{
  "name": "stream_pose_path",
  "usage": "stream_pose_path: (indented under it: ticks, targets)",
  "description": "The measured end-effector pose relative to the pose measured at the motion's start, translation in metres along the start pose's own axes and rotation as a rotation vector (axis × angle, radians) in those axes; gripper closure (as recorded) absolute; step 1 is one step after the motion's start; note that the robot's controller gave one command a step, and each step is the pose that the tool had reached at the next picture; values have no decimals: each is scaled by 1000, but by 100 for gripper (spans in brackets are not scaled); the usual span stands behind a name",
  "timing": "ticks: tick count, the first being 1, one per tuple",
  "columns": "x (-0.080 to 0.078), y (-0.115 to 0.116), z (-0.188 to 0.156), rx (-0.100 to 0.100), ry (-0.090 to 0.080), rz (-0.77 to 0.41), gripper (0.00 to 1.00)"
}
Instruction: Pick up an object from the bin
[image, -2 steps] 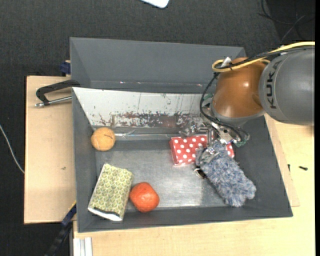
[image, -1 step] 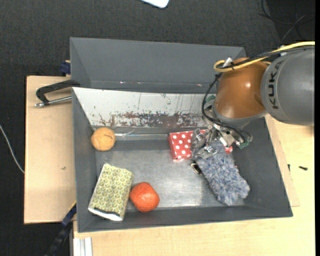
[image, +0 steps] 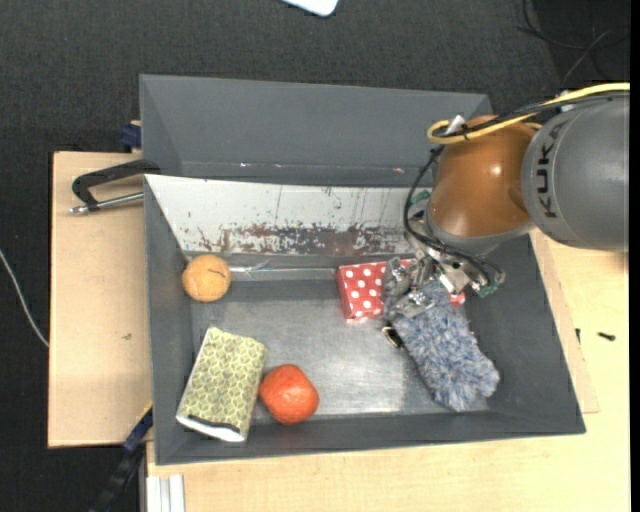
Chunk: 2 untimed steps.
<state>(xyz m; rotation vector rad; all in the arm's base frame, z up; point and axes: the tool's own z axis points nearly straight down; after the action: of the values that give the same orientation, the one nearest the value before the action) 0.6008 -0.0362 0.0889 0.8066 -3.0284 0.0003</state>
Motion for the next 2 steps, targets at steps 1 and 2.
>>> stream_pose_path:
  ticks: [1, 2]
  targets:
    - [1, 0, -2, 0, 0, 0, 100]
    - [1, 1, -16, 0, -3, 0, 100]
